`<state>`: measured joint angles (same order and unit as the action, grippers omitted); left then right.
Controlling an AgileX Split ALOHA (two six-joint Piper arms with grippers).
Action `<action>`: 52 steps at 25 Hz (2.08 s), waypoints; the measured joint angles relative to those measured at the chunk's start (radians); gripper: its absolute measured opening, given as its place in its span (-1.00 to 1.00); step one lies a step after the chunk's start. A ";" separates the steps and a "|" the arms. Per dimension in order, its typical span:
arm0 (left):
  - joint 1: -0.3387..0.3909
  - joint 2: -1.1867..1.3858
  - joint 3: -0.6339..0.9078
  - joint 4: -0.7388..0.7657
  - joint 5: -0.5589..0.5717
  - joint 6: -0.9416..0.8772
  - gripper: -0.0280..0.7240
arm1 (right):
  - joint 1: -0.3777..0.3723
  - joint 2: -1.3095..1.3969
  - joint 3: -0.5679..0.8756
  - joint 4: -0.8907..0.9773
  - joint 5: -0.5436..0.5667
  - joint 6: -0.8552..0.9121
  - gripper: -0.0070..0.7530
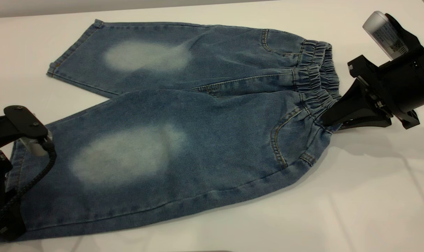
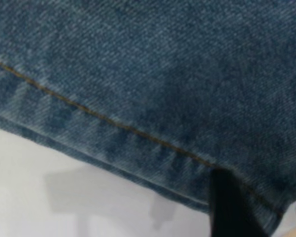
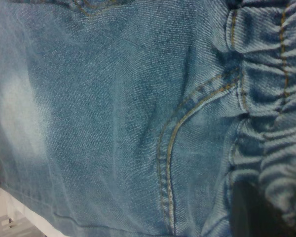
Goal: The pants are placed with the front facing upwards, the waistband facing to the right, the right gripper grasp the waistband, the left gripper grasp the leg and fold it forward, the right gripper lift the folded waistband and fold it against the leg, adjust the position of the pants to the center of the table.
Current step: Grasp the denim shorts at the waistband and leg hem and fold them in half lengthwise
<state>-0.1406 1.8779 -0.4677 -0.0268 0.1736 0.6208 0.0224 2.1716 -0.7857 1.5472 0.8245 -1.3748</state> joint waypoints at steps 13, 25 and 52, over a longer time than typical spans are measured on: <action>0.000 0.028 -0.008 0.037 -0.014 -0.024 -0.71 | 0.000 0.000 0.000 0.000 0.000 0.000 -0.81; 0.000 -0.107 0.001 0.027 0.044 -0.027 -0.83 | 0.000 -0.002 0.000 -0.003 0.049 0.023 -0.81; 0.000 -0.875 -0.022 0.309 0.383 -0.456 -0.83 | -0.004 -0.511 0.256 -0.203 0.027 0.386 -0.81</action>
<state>-0.1406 1.0026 -0.4899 0.2818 0.5569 0.1650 0.0184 1.6606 -0.5293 1.3445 0.8515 -0.9890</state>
